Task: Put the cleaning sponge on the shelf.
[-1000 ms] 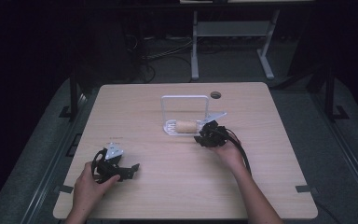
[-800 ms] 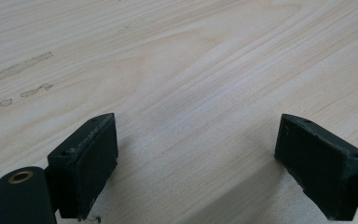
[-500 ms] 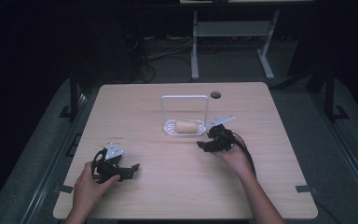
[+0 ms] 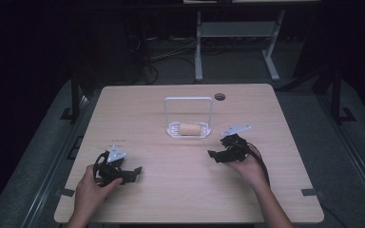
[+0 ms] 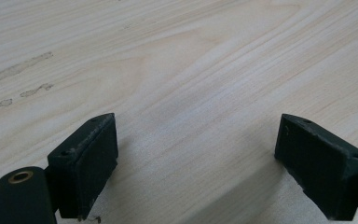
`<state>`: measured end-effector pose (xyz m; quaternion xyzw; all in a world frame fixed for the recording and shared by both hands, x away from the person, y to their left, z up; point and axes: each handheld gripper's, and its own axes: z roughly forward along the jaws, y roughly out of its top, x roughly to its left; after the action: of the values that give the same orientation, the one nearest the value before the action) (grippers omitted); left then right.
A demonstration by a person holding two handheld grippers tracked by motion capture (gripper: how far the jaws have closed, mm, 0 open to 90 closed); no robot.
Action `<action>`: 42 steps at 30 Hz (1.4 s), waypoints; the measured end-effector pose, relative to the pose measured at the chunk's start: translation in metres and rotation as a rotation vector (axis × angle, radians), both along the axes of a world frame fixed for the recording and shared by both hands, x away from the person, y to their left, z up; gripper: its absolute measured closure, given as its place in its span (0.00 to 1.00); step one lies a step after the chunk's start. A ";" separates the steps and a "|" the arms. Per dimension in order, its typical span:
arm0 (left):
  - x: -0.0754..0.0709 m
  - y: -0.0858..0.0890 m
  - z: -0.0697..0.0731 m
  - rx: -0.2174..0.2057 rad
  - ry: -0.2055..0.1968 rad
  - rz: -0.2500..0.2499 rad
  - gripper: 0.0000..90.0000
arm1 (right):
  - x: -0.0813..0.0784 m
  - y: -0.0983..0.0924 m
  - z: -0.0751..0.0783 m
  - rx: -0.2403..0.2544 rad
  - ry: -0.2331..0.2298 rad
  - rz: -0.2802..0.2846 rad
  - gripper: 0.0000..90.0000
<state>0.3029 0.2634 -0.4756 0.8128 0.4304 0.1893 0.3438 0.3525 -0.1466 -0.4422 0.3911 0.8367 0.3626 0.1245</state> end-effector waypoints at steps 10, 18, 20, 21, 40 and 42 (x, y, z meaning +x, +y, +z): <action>0.000 0.000 0.000 0.000 0.000 -0.001 0.14 | -0.019 -0.015 -0.002 0.013 -0.003 -0.019 0.22; 0.000 0.000 0.000 0.000 0.000 -0.001 0.14 | -0.035 -0.030 -0.005 0.020 -0.010 -0.054 0.18; 0.000 0.000 0.000 -0.001 -0.001 -0.002 0.14 | -0.040 -0.034 -0.006 0.024 -0.013 -0.066 0.17; 0.000 0.000 0.000 -0.001 -0.001 -0.002 0.14 | -0.042 -0.035 -0.007 0.024 -0.011 -0.071 0.17; -0.001 0.000 0.000 -0.002 -0.001 -0.001 0.14 | -0.075 -0.068 -0.021 0.005 -0.027 -0.136 0.14; -0.001 0.000 0.000 -0.002 -0.001 -0.001 0.14 | -0.078 -0.073 -0.024 -0.001 -0.020 -0.148 0.14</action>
<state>0.3019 0.2637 -0.4758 0.8125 0.4302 0.1893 0.3450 0.2746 -0.2194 -0.4658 0.4480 0.8045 0.3558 0.1595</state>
